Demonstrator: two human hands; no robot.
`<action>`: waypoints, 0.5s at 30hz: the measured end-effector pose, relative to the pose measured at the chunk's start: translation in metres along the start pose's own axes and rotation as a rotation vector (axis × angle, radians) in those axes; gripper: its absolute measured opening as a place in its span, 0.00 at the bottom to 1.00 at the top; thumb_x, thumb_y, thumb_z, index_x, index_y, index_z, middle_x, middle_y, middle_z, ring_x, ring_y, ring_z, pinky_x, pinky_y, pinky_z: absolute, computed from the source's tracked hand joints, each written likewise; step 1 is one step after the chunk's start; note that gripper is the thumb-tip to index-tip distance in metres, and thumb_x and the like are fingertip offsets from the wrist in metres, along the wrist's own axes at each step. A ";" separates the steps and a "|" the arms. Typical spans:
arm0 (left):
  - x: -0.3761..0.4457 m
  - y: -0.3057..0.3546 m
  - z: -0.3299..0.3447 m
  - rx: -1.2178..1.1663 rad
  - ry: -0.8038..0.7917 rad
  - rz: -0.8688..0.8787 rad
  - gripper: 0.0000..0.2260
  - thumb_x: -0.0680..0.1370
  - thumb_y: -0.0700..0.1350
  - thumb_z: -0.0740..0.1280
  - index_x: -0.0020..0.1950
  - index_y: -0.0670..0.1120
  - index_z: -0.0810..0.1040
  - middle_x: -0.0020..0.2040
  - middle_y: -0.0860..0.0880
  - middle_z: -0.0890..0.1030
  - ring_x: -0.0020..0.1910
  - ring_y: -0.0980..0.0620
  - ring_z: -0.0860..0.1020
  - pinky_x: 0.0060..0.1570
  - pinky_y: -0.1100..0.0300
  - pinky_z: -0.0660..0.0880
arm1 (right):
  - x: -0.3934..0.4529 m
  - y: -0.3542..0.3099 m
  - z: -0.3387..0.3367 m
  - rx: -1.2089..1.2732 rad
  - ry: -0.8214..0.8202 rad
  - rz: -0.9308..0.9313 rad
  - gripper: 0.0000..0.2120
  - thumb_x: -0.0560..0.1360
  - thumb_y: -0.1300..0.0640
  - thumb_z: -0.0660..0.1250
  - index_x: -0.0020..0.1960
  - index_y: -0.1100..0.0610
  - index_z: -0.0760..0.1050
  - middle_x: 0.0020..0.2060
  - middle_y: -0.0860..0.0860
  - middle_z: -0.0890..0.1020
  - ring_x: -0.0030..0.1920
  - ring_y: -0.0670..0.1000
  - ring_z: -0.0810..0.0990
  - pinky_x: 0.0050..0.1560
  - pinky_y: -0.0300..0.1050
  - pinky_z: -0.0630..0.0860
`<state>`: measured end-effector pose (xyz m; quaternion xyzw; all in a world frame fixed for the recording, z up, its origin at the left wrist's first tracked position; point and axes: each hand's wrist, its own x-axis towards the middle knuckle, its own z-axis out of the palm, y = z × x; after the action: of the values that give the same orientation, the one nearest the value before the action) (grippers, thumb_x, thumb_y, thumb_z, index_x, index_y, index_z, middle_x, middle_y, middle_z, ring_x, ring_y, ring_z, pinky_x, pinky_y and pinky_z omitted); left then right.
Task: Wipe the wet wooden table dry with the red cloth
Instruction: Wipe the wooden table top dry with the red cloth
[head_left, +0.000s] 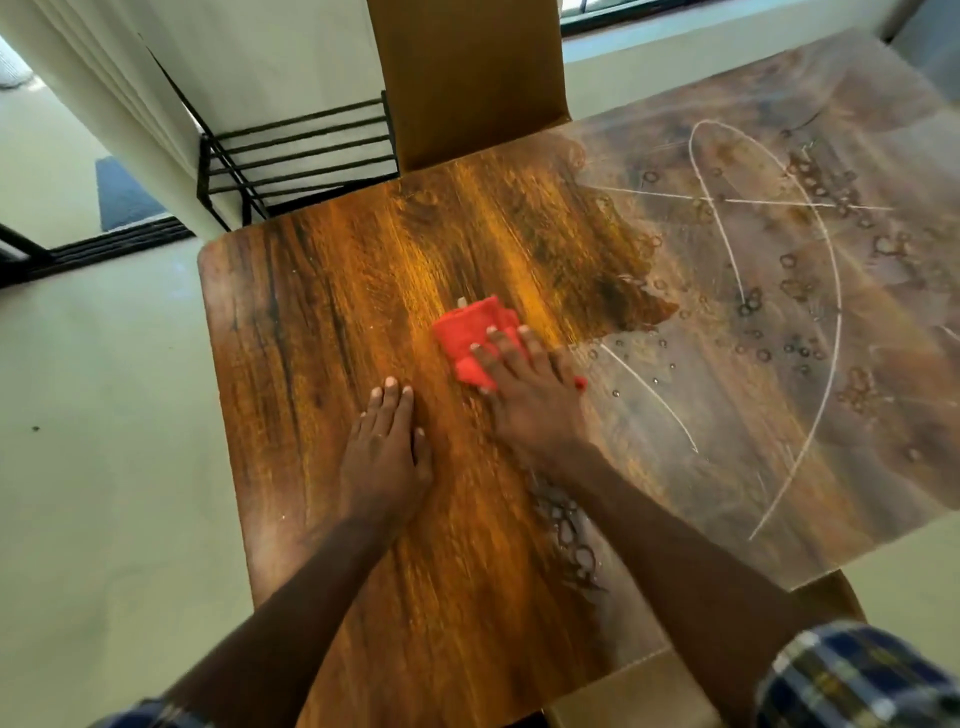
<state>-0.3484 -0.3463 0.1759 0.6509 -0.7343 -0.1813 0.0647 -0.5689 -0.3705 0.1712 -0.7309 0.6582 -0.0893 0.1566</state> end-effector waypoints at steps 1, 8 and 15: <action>-0.001 0.001 -0.001 -0.010 -0.008 -0.003 0.26 0.86 0.50 0.58 0.84 0.46 0.60 0.84 0.45 0.57 0.84 0.46 0.55 0.81 0.45 0.57 | 0.000 0.024 -0.008 0.006 0.030 0.072 0.27 0.88 0.40 0.46 0.86 0.41 0.51 0.87 0.47 0.52 0.86 0.57 0.47 0.81 0.70 0.51; -0.006 0.006 -0.021 -0.089 -0.087 0.016 0.27 0.86 0.50 0.58 0.85 0.47 0.56 0.85 0.47 0.52 0.84 0.47 0.50 0.82 0.47 0.52 | -0.019 0.129 -0.056 0.037 0.224 0.392 0.24 0.87 0.55 0.58 0.83 0.53 0.65 0.83 0.55 0.65 0.78 0.66 0.63 0.75 0.69 0.65; -0.056 0.021 -0.008 -0.356 0.132 -0.098 0.22 0.84 0.46 0.58 0.79 0.50 0.66 0.76 0.48 0.72 0.76 0.46 0.70 0.73 0.41 0.71 | -0.083 -0.048 -0.014 0.080 0.156 0.188 0.39 0.77 0.61 0.68 0.85 0.51 0.60 0.84 0.52 0.63 0.80 0.63 0.62 0.75 0.62 0.69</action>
<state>-0.3569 -0.2907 0.1986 0.6748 -0.6521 -0.2682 0.2178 -0.5385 -0.2859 0.2067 -0.6501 0.7299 -0.1569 0.1414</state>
